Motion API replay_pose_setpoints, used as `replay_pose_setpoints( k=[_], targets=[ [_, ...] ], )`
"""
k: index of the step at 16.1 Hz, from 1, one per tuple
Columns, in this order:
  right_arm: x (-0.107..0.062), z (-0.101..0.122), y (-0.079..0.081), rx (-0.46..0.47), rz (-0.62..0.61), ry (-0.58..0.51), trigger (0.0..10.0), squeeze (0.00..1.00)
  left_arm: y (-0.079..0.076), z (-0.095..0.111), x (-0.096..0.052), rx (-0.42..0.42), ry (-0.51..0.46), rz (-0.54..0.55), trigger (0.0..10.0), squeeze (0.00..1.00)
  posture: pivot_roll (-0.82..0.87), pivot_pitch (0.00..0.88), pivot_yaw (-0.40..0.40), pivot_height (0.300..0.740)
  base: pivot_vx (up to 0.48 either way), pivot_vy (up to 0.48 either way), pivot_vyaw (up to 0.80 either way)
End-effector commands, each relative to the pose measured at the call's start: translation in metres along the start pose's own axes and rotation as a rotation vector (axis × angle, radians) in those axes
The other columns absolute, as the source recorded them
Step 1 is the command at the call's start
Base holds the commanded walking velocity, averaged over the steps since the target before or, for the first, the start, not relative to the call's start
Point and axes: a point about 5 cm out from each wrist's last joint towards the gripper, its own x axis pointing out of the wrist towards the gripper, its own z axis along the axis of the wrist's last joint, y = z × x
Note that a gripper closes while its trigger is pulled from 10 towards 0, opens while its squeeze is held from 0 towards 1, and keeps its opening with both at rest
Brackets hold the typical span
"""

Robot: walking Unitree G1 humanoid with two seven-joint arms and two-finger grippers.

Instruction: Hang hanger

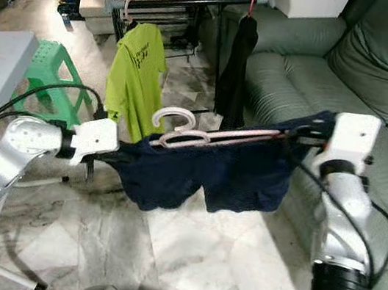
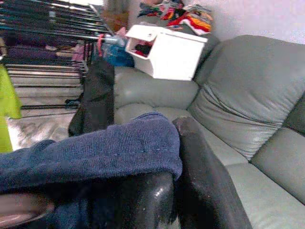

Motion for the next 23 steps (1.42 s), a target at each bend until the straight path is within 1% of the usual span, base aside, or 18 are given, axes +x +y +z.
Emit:
replay_pose_setpoints(
  k=[1, 3, 5, 6, 8, 9, 10, 12, 14, 15, 16, 17, 18, 19, 20, 21, 22, 23],
  targets=[
    [0.001, 0.016, -0.019, -0.010, -0.102, -0.078, 0.0, 0.00, 0.001, -0.032, -0.013, -0.067, 0.173, 0.043, 0.0, 0.00, -0.05, 0.015, 0.047, 0.740, 0.000, 0.000, 0.00],
    [0.000, 0.016, -0.012, -0.012, -0.096, -0.086, 0.0, 0.00, 0.007, -0.034, -0.003, -0.126, 0.177, 0.187, 0.0, 0.00, -0.05, 0.011, 0.049, 0.740, 0.000, 0.000, 0.00],
    [-0.002, 0.010, -0.004, -0.025, -0.080, -0.065, 0.0, 0.00, 0.006, -0.031, 0.003, -0.119, 0.163, 0.249, 0.0, 0.00, -0.06, 0.011, 0.050, 0.740, 0.000, 0.000, 0.00],
    [-0.002, 0.009, 0.007, -0.014, -0.048, -0.059, 0.0, 0.00, 0.004, -0.023, 0.011, -0.136, 0.129, 0.288, 0.0, 0.00, -0.06, 0.011, 0.050, 0.740, 0.000, 0.000, 0.00],
    [-0.005, 0.004, 0.054, 0.022, 0.148, -0.043, 0.0, 0.00, 0.002, 0.002, 0.030, -0.285, -0.018, 0.410, 0.0, 0.00, -0.05, 0.009, 0.051, 0.740, 0.000, 0.000, 0.00],
    [-0.006, 0.004, 0.061, 0.028, 0.178, -0.044, 0.0, 0.00, 0.002, 0.005, 0.033, -0.312, -0.036, 0.428, 0.0, 0.00, -0.05, 0.008, 0.051, 0.740, 0.000, 0.000, 0.00],
    [-0.012, 0.008, 0.089, 0.069, 0.307, -0.064, 0.0, 0.00, -0.007, 0.018, 0.045, -0.366, -0.095, 0.437, 0.0, 0.00, -0.05, 0.008, 0.050, 0.740, 0.000, 0.000, 0.00],
    [-0.016, 0.012, 0.109, 0.048, 0.387, -0.101, 0.0, 0.00, -0.021, 0.031, 0.057, -0.397, -0.144, 0.383, 0.0, 0.00, -0.05, 0.008, 0.050, 0.740, 0.000, 0.000, 0.00],
    [-0.019, 0.013, 0.123, 0.007, 0.450, -0.117, 0.0, 0.00, -0.034, 0.042, 0.066, -0.403, -0.178, 0.335, 0.0, 0.00, -0.05, 0.007, 0.049, 0.740, 0.000, 0.000, 0.00],
    [-0.025, 0.011, 0.135, -0.018, 0.547, -0.100, 0.0, 0.00, -0.043, 0.050, 0.071, -0.409, -0.197, 0.301, 0.0, 0.00, -0.05, 0.008, 0.047, 0.740, 0.000, 0.000, 0.00],
    [-0.029, 0.008, 0.141, -0.038, 0.604, -0.080, 0.0, 0.00, -0.045, 0.051, 0.072, -0.408, -0.199, 0.296, 0.0, 0.00, -0.05, 0.008, 0.047, 0.740, 0.000, 0.000, 0.00],
    [-0.043, -0.003, 0.151, -0.046, 0.746, -0.012, 0.0, 0.00, -0.045, 0.054, 0.072, -0.421, -0.209, 0.300, 0.0, 0.00, -0.05, 0.007, 0.044, 0.740, 0.000, 0.000, 0.00],
    [-0.049, -0.007, 0.154, -0.054, 0.806, 0.014, 0.0, 0.00, -0.045, 0.054, 0.072, -0.422, -0.208, 0.302, 0.0, 0.00, -0.05, 0.007, 0.044, 0.740, 0.000, 0.000, 0.00],
    [-0.065, -0.023, 0.156, -0.124, 0.906, 0.089, 0.0, 0.00, -0.042, 0.054, 0.071, -0.425, -0.205, 0.315, 0.0, 0.00, -0.05, 0.008, 0.043, 0.740, 0.000, 0.000, 0.00],
    [-0.071, -0.032, 0.154, -0.172, 0.938, 0.132, 4.0, 0.00, -0.040, 0.053, 0.071, -0.424, -0.204, 0.320, 0.0, 0.00, -0.05, 0.008, 0.043, 0.740, 0.000, 0.000, 0.00],
    [-0.073, -0.040, 0.149, -0.201, 0.925, 0.167, 10.0, 0.00, -0.038, 0.051, 0.069, -0.421, -0.200, 0.327, 0.0, 0.00, -0.05, 0.008, 0.043, 0.740, 0.000, 0.000, 0.00],
    [-0.073, -0.046, 0.141, -0.232, 0.895, 0.186, 10.0, 1.00, -0.035, 0.049, 0.067, -0.414, -0.193, 0.337, 0.0, 0.00, -0.05, 0.008, 0.043, 0.740, 0.000, 0.000, 0.00],
    [-0.073, -0.046, 0.141, -0.232, 0.895, 0.186, 10.0, 1.00, -0.035, 0.049, 0.067, -0.414, -0.193, 0.337, 0.0, 0.00, -0.05, 0.008, 0.043, 0.740, 0.000, 0.000, 0.00]
  ],
)
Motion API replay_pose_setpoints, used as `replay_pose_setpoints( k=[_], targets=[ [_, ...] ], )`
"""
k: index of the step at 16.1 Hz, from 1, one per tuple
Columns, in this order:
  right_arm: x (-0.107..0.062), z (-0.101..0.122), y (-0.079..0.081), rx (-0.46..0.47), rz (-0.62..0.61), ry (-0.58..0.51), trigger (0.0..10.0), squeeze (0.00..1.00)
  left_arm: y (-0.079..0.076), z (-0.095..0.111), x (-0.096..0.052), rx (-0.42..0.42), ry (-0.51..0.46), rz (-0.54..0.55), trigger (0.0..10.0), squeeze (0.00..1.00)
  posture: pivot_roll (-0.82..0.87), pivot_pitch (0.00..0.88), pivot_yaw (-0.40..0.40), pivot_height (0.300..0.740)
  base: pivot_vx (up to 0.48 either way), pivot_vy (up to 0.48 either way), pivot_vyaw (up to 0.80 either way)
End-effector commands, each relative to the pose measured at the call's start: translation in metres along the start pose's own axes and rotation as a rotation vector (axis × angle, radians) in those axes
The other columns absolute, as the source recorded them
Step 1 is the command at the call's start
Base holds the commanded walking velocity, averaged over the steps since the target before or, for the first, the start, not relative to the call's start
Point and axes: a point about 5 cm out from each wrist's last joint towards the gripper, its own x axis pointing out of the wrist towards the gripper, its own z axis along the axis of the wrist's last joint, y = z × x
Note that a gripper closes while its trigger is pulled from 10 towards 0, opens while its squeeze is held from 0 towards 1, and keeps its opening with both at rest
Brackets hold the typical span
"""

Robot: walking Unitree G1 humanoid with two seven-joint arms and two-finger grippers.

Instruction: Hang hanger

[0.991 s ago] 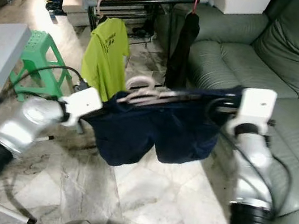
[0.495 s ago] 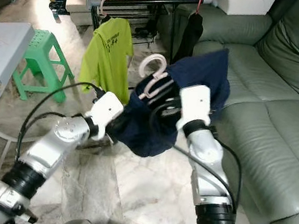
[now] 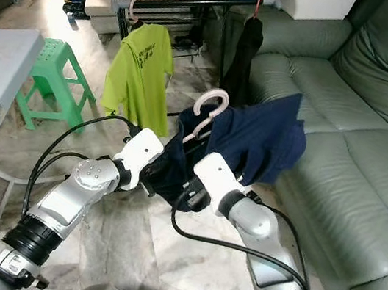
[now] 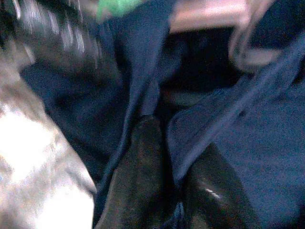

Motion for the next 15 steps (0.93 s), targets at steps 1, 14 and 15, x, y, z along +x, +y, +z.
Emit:
replay_pose_setpoints(
  k=[1, 14, 15],
  targets=[
    [-0.007, -0.013, 0.002, -0.019, 0.012, 0.055, 10.0, 1.00, 0.017, 0.021, -0.003, 0.034, -0.085, 0.052, 0.0, 0.00, -0.05, 0.014, 0.047, 0.740, 0.000, 0.000, 0.00],
    [-0.062, 0.027, -0.059, -0.227, 0.162, -0.066, 10.0, 1.00, 0.055, 0.007, -0.015, 0.303, -0.029, 0.025, 0.0, 0.00, -0.06, 0.009, 0.056, 0.740, 0.000, 0.000, 0.00],
    [-0.063, 0.028, -0.064, -0.225, 0.145, -0.082, 10.0, 1.00, 0.053, 0.007, -0.015, 0.319, -0.035, 0.002, 0.0, 0.00, -0.05, 0.009, 0.054, 0.740, 0.000, 0.000, 0.00]
  ],
)
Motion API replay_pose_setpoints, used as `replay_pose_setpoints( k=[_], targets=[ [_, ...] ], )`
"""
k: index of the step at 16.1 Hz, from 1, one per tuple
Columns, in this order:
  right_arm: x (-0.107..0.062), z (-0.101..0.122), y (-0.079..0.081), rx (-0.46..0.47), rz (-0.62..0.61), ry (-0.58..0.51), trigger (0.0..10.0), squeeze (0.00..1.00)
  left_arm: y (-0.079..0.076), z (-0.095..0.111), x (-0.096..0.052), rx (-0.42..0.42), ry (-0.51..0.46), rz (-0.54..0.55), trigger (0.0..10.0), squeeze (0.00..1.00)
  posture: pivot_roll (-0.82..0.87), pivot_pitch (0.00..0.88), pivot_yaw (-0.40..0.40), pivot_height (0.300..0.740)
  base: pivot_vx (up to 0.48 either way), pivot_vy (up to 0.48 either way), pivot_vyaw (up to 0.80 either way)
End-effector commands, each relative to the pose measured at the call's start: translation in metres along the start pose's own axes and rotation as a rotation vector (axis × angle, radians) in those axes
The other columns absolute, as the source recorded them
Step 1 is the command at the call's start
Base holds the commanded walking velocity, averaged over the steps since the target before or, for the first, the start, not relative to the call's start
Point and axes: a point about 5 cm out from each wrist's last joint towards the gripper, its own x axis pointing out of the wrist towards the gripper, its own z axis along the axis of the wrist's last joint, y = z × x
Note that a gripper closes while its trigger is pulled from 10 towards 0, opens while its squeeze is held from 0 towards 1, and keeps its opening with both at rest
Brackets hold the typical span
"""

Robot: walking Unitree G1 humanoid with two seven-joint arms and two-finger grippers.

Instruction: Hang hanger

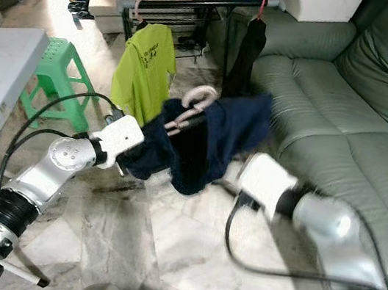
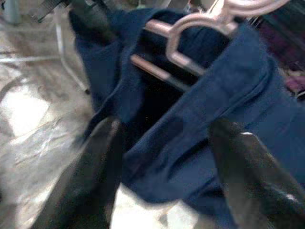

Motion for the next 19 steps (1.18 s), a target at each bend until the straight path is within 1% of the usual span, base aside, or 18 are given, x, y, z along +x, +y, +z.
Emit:
replay_pose_setpoints(
  k=[1, 2, 3, 4, 5, 6, 7, 9, 10, 12, 13, 14, 15, 16, 17, 18, 19],
  targets=[
    [-0.012, -0.007, -0.013, -0.053, -0.012, 0.056, 10.0, 1.00, 0.003, 0.006, -0.005, 0.088, -0.049, -0.061, 0.0, 0.00, -0.05, 0.009, 0.054, 0.740, 0.000, 0.000, 0.00],
    [-0.017, -0.011, -0.016, -0.090, 0.000, 0.094, 10.0, 1.00, 0.002, 0.005, -0.008, 0.109, -0.050, -0.085, 0.0, 0.00, -0.05, 0.011, 0.057, 0.740, 0.000, 0.000, 0.00],
    [-0.026, -0.013, -0.020, -0.101, 0.032, 0.141, 10.0, 1.00, 0.002, 0.000, -0.013, 0.142, -0.044, -0.118, 0.0, 0.00, -0.05, 0.010, 0.059, 0.740, 0.000, 0.000, 0.00],
    [-0.031, -0.014, -0.024, -0.092, 0.026, 0.151, 10.0, 1.00, 0.002, -0.003, -0.016, 0.157, -0.034, -0.138, 0.0, 0.00, -0.05, 0.010, 0.059, 0.740, 0.000, 0.000, 0.00],
    [-0.037, -0.016, -0.031, -0.102, 0.007, 0.176, 10.0, 1.00, 0.002, -0.006, -0.020, 0.190, -0.040, -0.172, 0.0, 0.00, -0.06, 0.013, 0.061, 0.740, 0.000, 0.000, 0.00],
    [-0.048, -0.020, -0.043, -0.124, 0.002, 0.219, 10.0, 1.00, 0.004, -0.005, -0.024, 0.242, -0.062, -0.207, 0.0, 0.00, -0.06, 0.013, 0.061, 0.740, 0.000, 0.000, 0.00],
    [-0.050, -0.021, -0.045, -0.114, 0.016, 0.227, 10.0, 1.00, 0.005, -0.004, -0.024, 0.260, -0.072, -0.224, 0.0, 0.00, -0.05, 0.016, 0.059, 0.740, 0.000, 0.000, 0.00],
    [-0.050, -0.025, -0.043, -0.099, 0.062, 0.251, 10.0, 1.00, 0.006, -0.001, -0.023, 0.277, -0.085, -0.232, 0.0, 0.00, -0.05, 0.016, 0.059, 0.740, 0.000, 0.000, 0.00],
    [-0.049, -0.028, -0.039, -0.077, 0.103, 0.257, 10.0, 1.00, 0.006, 0.004, -0.020, 0.291, -0.110, -0.235, 0.0, 0.00, -0.05, 0.018, 0.055, 0.740, 0.000, 0.000, 0.00],
    [-0.047, -0.032, -0.033, -0.068, 0.152, 0.266, 10.0, 1.00, 0.002, 0.013, -0.016, 0.292, -0.154, -0.242, 0.0, 0.00, -0.05, 0.018, 0.055, 0.740, 0.000, 0.000, 0.00],
    [-0.043, -0.036, -0.031, -0.063, 0.185, 0.265, 10.0, 0.62, -0.002, 0.017, -0.013, 0.304, -0.185, -0.261, 0.0, 0.00, -0.05, 0.021, 0.055, 0.740, 0.000, 0.000, 0.00],
    [-0.039, -0.038, -0.030, -0.061, 0.201, 0.263, 10.0, 0.00, -0.005, 0.020, -0.011, 0.311, -0.200, -0.271, 0.0, 0.00, -0.05, 0.021, 0.055, 0.740, 0.000, 0.000, 0.00],
    [-0.036, -0.040, -0.030, -0.055, 0.212, 0.261, 4.6, 0.00, -0.007, 0.022, -0.010, 0.314, -0.211, -0.277, 0.0, 0.00, -0.06, 0.021, 0.054, 0.740, 0.000, 0.000, 0.00],
    [-0.034, -0.042, -0.029, -0.070, 0.228, 0.265, 1.4, 0.00, -0.008, 0.024, -0.009, 0.315, -0.222, -0.282, 0.0, 0.00, -0.05, 0.020, 0.052, 0.740, 0.000, 0.000, 0.00],
    [-0.033, -0.045, -0.028, -0.085, 0.251, 0.277, 0.0, 0.00, -0.008, 0.025, -0.009, 0.317, -0.227, -0.286, 0.0, 0.00, -0.05, 0.020, 0.052, 0.740, 0.000, 0.000, 0.00],
    [-0.025, -0.044, -0.029, -0.092, 0.269, 0.261, 0.0, 0.00, -0.009, 0.026, -0.008, 0.323, -0.234, -0.290, 0.0, 0.00, -0.05, 0.027, 0.049, 0.740, 0.000, 0.000, 0.00],
    [-0.023, -0.043, -0.030, -0.080, 0.274, 0.247, 0.0, 0.00, -0.009, 0.027, -0.007, 0.323, -0.235, -0.290, 0.0, 0.00, -0.05, 0.025, 0.048, 0.740, 0.000, 0.000, 0.00]
  ],
)
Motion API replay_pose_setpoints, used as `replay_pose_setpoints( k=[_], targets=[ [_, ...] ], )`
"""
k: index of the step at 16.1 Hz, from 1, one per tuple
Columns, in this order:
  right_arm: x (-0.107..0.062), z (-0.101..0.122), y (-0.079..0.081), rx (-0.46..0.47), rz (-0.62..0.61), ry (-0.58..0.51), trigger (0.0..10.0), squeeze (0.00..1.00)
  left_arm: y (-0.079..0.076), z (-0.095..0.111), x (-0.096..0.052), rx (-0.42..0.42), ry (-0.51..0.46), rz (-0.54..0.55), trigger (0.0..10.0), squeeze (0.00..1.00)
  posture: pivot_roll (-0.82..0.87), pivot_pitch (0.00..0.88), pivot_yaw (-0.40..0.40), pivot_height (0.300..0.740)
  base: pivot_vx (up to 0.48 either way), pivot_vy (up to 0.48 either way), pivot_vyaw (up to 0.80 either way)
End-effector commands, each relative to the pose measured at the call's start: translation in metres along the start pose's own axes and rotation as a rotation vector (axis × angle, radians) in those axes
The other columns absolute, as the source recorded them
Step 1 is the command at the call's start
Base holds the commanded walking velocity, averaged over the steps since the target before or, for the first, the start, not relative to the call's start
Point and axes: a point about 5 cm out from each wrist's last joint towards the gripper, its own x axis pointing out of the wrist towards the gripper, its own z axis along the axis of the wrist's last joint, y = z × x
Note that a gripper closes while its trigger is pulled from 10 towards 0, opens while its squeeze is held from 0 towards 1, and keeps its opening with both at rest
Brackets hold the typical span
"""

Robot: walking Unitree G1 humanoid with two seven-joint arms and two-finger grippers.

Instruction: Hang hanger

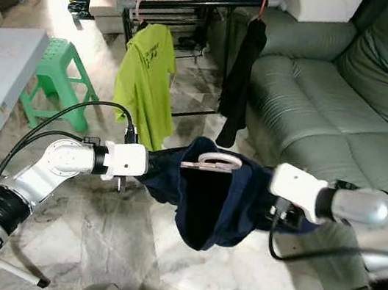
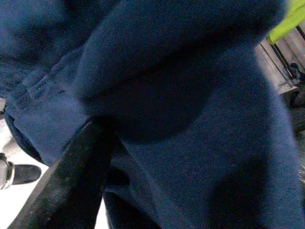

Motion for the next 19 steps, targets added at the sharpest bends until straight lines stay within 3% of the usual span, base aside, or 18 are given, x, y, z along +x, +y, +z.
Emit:
replay_pose_setpoints(
  k=[1, 7, 13, 19],
  targets=[
    [0.008, 0.006, -0.003, -0.038, 0.043, -0.018, 0.0, 0.00, 0.011, 0.009, 0.001, 0.046, -0.036, 0.014, 0.0, 0.00, -0.05, 0.025, 0.047, 0.740, 0.000, 0.000, 0.00],
    [0.015, 0.007, -0.011, 0.014, 0.144, -0.027, 0.0, 0.00, 0.008, 0.006, 0.003, 0.050, -0.020, 0.008, 0.0, 0.00, -0.05, 0.027, 0.043, 0.740, 0.000, 0.000, 0.00],
    [0.013, -0.005, -0.006, 0.049, 0.207, 0.015, 0.0, 0.00, 0.009, 0.003, 0.003, 0.051, -0.011, 0.015, 0.0, 0.00, -0.05, 0.027, 0.042, 0.740, 0.000, 0.000, 0.00],
    [0.013, -0.008, -0.007, 0.038, 0.177, 0.035, 0.0, 0.00, 0.010, 0.001, 0.003, 0.053, -0.001, 0.036, 0.0, 0.00, -0.06, 0.022, 0.041, 0.740, 0.000, 0.000, 0.00]
  ],
)
